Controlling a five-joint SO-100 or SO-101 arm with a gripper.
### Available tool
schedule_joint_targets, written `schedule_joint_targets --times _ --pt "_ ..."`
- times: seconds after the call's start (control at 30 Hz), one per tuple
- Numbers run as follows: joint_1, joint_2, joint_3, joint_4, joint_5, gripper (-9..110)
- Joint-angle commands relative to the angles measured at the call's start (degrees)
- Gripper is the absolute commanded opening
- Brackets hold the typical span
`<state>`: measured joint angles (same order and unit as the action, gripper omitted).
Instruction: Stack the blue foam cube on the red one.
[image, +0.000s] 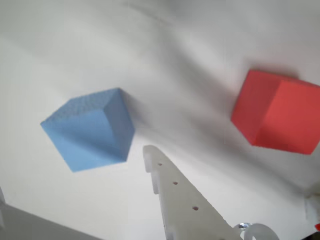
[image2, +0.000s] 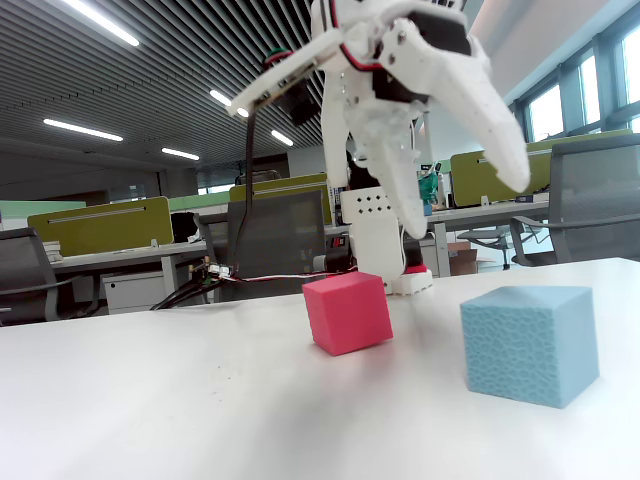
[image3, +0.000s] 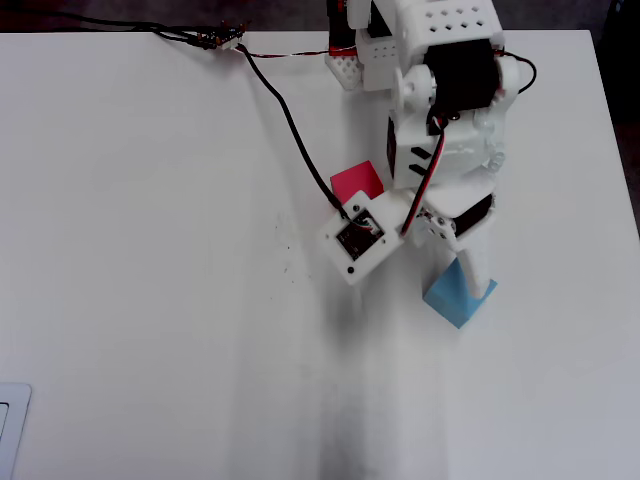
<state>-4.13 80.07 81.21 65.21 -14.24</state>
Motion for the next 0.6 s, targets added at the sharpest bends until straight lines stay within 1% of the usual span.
schedule_joint_targets --times 0.0,0.57 --pt "-1.7 -1.7 -4.9 0.7 -1.0 38" --pt "-4.0 -12.4 -9.5 0.8 -0.4 37"
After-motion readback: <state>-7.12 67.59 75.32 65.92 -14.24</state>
